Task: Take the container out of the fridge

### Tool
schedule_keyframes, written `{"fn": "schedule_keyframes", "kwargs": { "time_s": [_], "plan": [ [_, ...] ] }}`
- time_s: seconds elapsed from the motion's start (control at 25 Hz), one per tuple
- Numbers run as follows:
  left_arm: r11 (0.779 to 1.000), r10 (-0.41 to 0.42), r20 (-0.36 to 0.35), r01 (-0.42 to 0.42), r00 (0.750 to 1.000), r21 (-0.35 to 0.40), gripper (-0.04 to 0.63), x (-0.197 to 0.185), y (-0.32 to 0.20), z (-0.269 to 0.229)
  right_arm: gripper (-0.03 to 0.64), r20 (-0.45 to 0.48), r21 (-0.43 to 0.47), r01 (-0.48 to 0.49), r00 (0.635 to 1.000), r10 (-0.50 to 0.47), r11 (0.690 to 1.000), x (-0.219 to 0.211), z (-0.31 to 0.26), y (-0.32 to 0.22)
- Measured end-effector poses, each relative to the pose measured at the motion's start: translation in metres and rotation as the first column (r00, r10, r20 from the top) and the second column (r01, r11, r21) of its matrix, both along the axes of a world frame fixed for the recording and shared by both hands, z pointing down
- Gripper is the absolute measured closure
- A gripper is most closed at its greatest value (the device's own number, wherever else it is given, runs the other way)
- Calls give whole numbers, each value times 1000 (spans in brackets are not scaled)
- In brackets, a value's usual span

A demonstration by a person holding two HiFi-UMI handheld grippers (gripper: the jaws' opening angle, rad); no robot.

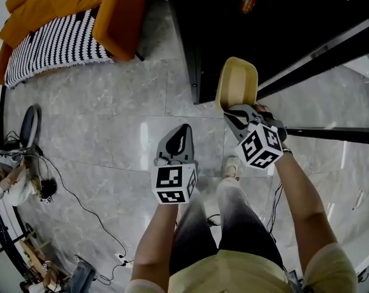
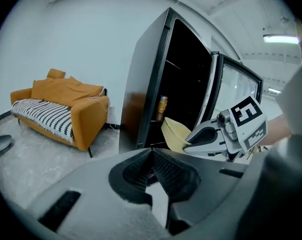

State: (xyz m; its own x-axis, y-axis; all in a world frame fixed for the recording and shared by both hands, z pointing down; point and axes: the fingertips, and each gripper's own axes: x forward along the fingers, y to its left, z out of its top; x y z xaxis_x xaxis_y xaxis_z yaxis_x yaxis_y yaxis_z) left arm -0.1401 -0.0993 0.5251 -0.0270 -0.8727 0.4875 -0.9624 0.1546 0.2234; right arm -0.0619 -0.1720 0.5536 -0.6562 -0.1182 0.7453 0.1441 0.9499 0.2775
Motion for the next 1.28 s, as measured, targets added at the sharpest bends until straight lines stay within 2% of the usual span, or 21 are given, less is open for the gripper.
{"fn": "schedule_keyframes", "kwargs": {
  "time_s": [0.32,0.48,1.0,1.28],
  "plan": [
    [999,24,21,-25,999,39,572,-12,34,-49,581,37,-41,-72,997,74,997,9,-61,50],
    [999,7,43,-9,999,53,572,-18,51,-75,581,61,-69,-99,993,103,993,17,-86,72],
    [992,55,62,-62,997,111,572,-9,88,-144,581,189,-154,-191,957,219,969,34,-178,121],
    [992,34,35,-38,999,123,572,-21,114,-159,581,284,-316,-229,903,322,921,27,-204,140]
  ]
}}
